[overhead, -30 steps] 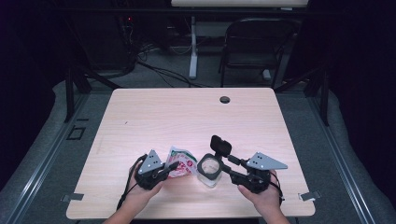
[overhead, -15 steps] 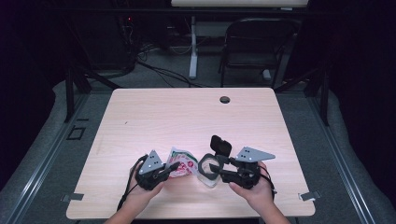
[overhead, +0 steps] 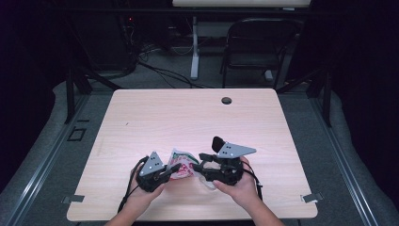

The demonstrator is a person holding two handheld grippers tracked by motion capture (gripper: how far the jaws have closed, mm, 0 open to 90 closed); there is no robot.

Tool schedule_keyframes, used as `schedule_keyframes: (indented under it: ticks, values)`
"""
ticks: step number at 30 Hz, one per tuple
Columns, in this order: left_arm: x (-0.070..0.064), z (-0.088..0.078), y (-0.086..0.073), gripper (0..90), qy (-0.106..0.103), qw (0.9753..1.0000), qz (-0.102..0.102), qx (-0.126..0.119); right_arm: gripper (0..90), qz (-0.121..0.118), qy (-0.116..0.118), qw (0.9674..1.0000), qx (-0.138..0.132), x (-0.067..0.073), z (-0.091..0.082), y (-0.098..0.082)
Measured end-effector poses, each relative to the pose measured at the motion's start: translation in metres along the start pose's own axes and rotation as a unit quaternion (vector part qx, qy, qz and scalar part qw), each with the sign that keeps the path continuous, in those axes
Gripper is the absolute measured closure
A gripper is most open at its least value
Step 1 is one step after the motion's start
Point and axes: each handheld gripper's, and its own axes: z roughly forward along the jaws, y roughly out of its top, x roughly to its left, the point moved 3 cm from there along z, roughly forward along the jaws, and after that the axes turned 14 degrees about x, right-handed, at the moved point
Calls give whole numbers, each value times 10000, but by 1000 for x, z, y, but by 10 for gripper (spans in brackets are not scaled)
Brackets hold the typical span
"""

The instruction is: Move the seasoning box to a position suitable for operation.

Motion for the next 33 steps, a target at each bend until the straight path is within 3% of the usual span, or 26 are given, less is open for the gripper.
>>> schedule_keyframes:
  ticks: [8,15,19,33]
  values:
    - [0,0,0,900,-40,10000,-15,-2,557,-143,74,9999,27,10,11,11]
    - [1,0,0,900,-81,9999,-70,-56,594,-193,-34,9994,296,9,20,7]
    - [3,0,-1,900,-159,9997,-154,-75,603,-175,-80,9993,318,7,22,6]
    - [2,2,0,900,-158,9998,-128,-80,687,-250,-282,9960,811,2,37,-4]
